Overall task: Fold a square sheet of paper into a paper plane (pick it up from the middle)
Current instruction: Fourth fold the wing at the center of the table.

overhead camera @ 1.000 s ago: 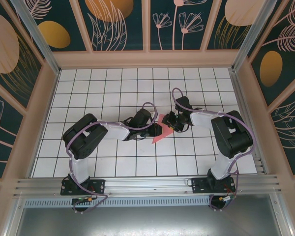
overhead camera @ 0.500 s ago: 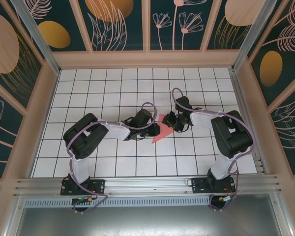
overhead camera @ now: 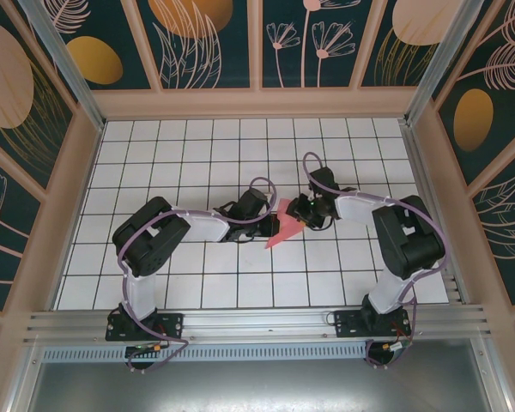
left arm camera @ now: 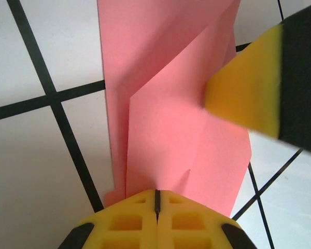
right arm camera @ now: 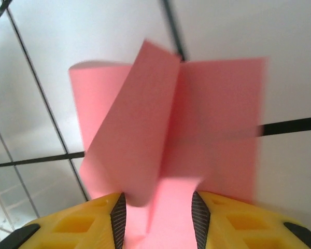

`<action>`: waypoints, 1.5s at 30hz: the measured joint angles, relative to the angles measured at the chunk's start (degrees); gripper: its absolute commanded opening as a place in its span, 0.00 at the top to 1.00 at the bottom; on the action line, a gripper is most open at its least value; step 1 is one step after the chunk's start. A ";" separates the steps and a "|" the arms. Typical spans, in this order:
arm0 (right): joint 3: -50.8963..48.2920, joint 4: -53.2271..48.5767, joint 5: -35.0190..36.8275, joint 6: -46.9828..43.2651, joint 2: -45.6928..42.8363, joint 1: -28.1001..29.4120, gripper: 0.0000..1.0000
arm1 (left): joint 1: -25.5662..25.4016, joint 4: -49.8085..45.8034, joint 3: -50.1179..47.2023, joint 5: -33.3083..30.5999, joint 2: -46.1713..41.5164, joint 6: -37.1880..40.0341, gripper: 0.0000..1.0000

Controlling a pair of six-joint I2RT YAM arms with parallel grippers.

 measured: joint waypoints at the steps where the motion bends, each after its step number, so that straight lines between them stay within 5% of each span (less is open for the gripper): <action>1: -0.37 -0.24 0.02 -0.39 -0.74 -0.79 0.58 | 0.00 -0.04 0.02 0.00 0.00 0.15 1.00; 4: -2.14 -0.09 -0.61 -2.12 -4.33 -2.69 0.63 | 0.00 -0.26 0.13 0.00 0.00 0.39 1.00; 8: -3.98 3.02 -4.11 -4.33 -6.38 -2.62 0.83 | 0.00 -0.72 0.33 -0.09 0.00 0.44 1.00; 12: -5.99 6.21 -8.22 -6.08 -5.64 -2.60 0.88 | 0.00 -1.18 0.52 -0.15 0.00 0.44 1.00; 32: -5.22 11.96 -15.26 -11.82 3.48 -1.68 0.92 | -0.17 -2.93 1.20 -0.74 0.00 0.59 1.00; 45: -2.10 11.80 -16.09 -12.68 5.73 -7.85 0.92 | -0.26 -2.97 0.68 -1.40 -0.39 0.55 1.00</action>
